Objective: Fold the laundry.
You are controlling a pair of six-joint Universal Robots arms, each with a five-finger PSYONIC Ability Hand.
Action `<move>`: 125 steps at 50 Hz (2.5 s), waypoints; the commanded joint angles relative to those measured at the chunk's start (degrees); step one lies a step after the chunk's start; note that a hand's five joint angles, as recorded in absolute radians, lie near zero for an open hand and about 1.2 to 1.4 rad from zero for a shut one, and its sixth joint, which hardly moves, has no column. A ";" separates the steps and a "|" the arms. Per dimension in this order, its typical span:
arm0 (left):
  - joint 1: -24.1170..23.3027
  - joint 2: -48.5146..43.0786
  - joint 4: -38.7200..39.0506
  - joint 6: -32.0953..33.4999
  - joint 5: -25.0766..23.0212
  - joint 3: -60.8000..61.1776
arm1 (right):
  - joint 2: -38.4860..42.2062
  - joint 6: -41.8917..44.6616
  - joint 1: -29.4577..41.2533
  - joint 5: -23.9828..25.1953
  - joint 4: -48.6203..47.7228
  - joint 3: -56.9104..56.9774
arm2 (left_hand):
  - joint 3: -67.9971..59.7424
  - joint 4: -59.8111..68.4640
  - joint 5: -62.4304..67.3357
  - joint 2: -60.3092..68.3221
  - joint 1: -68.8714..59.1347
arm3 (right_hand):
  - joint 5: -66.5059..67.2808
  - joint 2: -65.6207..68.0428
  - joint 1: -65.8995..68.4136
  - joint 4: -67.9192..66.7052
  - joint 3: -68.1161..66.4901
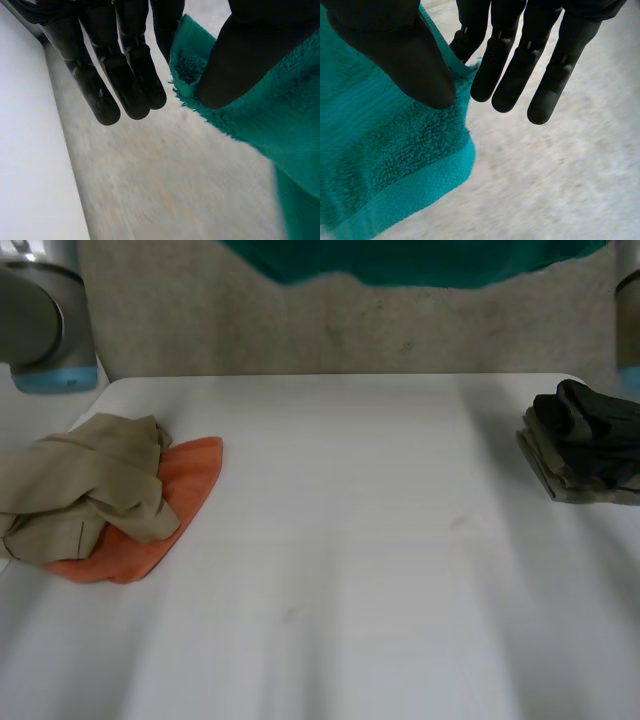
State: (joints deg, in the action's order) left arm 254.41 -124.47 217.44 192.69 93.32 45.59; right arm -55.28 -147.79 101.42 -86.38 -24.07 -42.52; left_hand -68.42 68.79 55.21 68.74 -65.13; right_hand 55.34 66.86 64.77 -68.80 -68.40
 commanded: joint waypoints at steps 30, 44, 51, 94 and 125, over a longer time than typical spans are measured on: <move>0.30 15.22 -14.06 0.49 -7.89 51.35 | -4.75 1.37 -0.87 3.50 35.67 -29.21 | -11.58 11.21 14.79 11.26 -14.87 | -29.85 -31.37 -29.28 33.31 32.91; 0.47 15.31 -13.97 0.23 -7.98 50.12 | 1.04 2.23 -2.01 4.21 45.60 -22.52 | -11.58 11.21 14.79 11.26 -14.87 | -33.05 -34.57 -32.48 36.51 36.11; 0.47 14.88 -13.97 -0.04 -7.98 49.77 | 3.95 6.63 -1.75 3.51 35.33 -24.02 | -11.58 11.21 14.79 11.26 -14.87 | -22.46 -23.98 -21.89 25.92 25.52; 0.92 25.96 -31.21 23.09 -7.19 63.75 | -16.10 23.52 -7.65 0.25 32.16 -53.21 | -11.58 11.21 14.79 11.26 -14.87 | 14.66 13.14 15.23 -11.20 -11.60; -0.76 5.74 1.68 -3.99 6.87 15.14 | -2.81 6.46 -0.69 -6.52 -6.08 -10.21 | -11.58 11.21 14.79 11.26 -14.87 | 14.66 13.14 15.23 -11.20 -11.60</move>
State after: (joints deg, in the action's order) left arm 252.12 -120.26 215.67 198.47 97.08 61.83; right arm -54.48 -135.86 101.17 -92.19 -23.27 -52.03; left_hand -68.52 68.81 57.06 68.80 -65.19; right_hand 58.65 67.93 65.62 -68.77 -68.38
